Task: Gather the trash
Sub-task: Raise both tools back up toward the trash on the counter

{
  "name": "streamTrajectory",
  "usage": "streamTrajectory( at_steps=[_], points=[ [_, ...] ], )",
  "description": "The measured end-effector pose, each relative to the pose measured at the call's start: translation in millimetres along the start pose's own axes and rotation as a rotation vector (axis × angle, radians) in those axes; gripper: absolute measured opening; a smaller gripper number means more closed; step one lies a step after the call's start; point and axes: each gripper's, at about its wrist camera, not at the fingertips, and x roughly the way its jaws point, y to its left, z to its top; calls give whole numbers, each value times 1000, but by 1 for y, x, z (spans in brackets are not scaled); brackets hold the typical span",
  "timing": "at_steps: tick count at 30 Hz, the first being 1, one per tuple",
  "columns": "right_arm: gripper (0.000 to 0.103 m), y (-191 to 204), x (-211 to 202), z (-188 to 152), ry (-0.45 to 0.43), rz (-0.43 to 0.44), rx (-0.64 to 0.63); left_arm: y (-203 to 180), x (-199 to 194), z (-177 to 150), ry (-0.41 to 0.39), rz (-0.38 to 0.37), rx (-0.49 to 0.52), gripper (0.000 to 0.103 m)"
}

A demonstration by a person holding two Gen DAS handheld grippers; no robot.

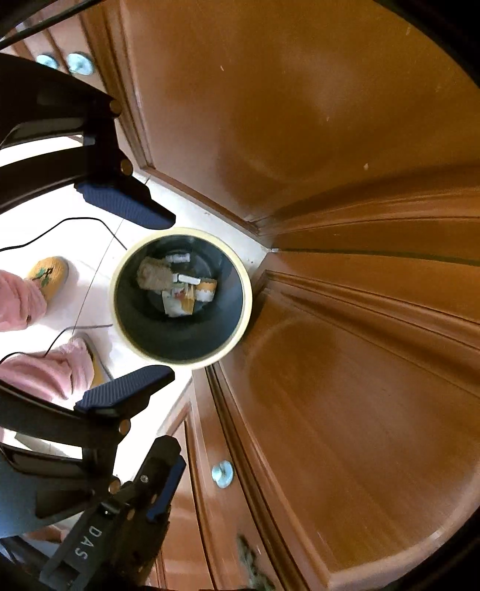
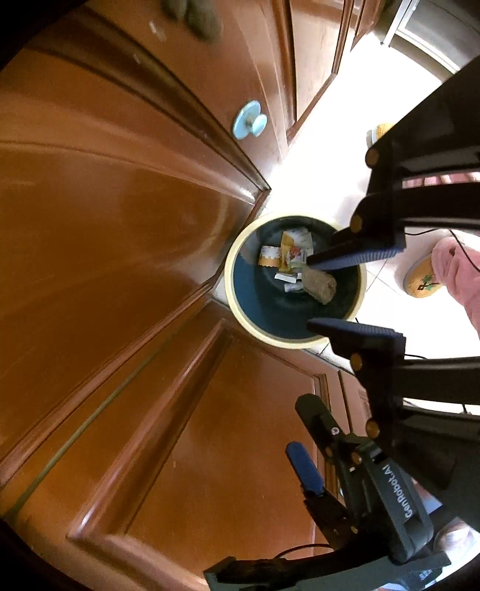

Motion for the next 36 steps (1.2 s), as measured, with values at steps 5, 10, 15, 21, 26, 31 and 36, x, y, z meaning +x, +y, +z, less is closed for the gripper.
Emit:
streamTrajectory(
  at_steps=[5,10,15,21,26,31,36],
  points=[
    [28,7,-28,-3,-15,5,-17,0,-29,-1,14,-16,-35,74],
    [28,15,-60,-8,-45,-2,-32,-6,-67,-4,-12,-1,-29,74],
    [28,27,-118,-17,-93,28,-30,-22,-128,-8,-56,-20,-11,74],
    [28,49,-194,-30,-154,29,-68,-43,-216,-13,-95,-56,22,74],
    [28,61,-257,-39,-241,18,-99,-60,-272,-16,-131,-87,78,74],
    [28,63,-311,-50,-325,0,-95,-86,-316,-15,-175,-70,163,74],
    [28,66,-360,-56,-411,-41,-99,-110,-358,-10,-253,-83,233,74]
  ],
)
